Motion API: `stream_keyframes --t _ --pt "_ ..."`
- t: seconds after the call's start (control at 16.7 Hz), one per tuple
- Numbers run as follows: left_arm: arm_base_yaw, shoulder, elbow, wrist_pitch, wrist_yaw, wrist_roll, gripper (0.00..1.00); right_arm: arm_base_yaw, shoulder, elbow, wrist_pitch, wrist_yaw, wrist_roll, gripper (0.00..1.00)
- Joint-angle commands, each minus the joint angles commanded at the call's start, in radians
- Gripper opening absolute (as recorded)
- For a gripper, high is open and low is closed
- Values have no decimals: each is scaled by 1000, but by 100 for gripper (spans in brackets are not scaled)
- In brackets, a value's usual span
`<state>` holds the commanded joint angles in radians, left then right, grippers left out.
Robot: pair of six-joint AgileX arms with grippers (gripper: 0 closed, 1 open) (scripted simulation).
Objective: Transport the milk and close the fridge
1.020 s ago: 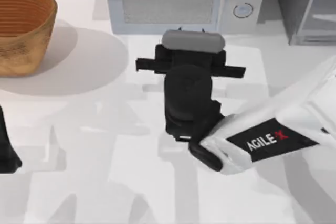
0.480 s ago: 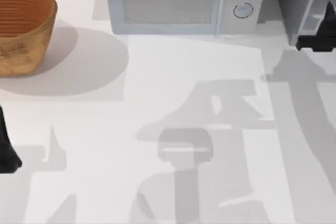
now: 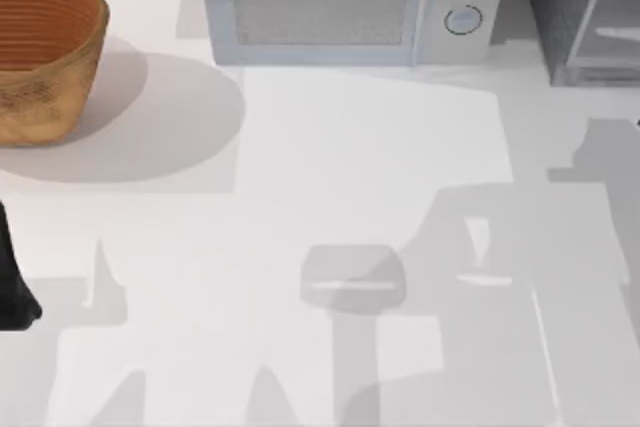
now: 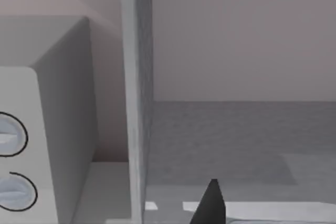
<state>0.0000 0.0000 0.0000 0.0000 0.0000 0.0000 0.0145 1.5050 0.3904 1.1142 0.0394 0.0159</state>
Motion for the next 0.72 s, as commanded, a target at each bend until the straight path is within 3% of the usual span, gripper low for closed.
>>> stream_keyframes --t 0.36,0.72 --pt "0 0 0 0 0 0 100 -11 65 73 -1 -19 1 0" --pt "0 0 0 0 0 0 100 -94 358 424 -43 -102 -11 0"
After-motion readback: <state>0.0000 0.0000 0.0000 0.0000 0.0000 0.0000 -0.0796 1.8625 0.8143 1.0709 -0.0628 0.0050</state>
